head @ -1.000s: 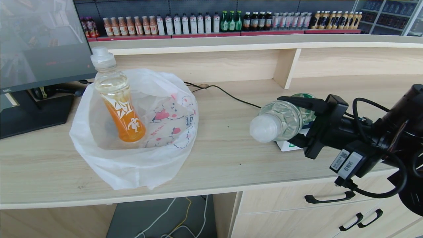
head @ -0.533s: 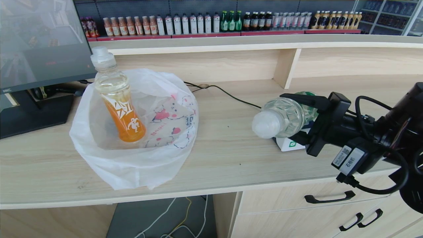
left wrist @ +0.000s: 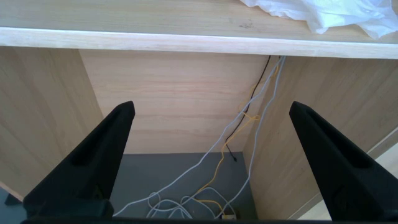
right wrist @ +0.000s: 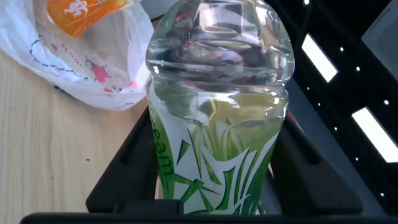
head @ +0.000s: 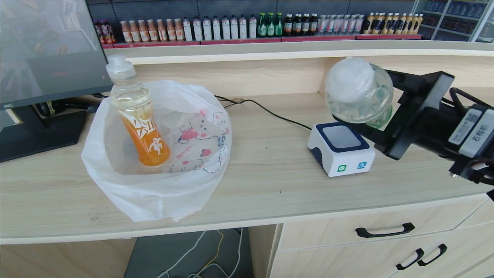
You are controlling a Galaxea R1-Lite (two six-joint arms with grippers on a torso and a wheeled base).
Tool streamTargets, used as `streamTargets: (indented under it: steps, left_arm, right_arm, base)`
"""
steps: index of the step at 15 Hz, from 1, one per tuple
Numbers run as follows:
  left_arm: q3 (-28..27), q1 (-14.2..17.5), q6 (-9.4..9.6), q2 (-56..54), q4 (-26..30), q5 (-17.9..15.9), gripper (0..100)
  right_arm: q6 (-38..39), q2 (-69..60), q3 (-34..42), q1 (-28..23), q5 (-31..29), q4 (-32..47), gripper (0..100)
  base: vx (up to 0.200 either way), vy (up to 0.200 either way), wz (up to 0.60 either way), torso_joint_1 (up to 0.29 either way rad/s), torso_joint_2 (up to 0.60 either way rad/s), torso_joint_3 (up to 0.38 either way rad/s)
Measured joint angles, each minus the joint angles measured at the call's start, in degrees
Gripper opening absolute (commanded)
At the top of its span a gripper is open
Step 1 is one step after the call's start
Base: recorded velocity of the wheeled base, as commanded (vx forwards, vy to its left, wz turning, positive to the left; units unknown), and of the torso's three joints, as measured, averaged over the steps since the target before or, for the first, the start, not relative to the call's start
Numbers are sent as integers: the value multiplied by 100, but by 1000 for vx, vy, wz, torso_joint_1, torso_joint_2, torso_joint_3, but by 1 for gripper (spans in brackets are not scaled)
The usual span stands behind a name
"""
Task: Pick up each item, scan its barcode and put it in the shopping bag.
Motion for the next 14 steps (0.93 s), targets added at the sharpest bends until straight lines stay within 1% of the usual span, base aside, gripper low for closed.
streamTargets:
  steps: [2,4,7,8,10,11,13,14]
  left_arm:
    - [0,0,0,0,0,0,100]
    - [0,0,0,0,0,0,100]
    - [0,0,2,0,0,0,100]
    - [0,0,0,0,0,0,100]
    - [0,-2,18,0,0,0,100]
    - [0,-2,23,0,0,0,100]
    - [0,-2,21,0,0,0,100]
    - [0,-2,12,0,0,-2,100]
  right_arm:
    - [903,-265,-16,9,-375,0,0]
    - [2009,-557,4,28,-1070,2,0]
    - [3367,-835,63,199,-1763,20,0]
    - [3666,-874,95,236,-1996,20,0]
    - [4478,-920,240,295,-2642,16,0]
    - [4743,-926,340,323,-2890,5,0]
    - [5007,-931,507,452,-3518,0,0]
    - [5135,-931,535,623,-3974,-13,0]
  base:
    - [0,0,0,0,0,0]
    - [0,0,0,0,0,0]
    - [0,0,0,0,0,0]
    - [0,0,0,0,0,0]
    - [0,0,0,0,0,0]
    - [0,0,0,0,0,0]
    - [0,0,0,0,0,0]
    - [0,0,0,0,0,0]
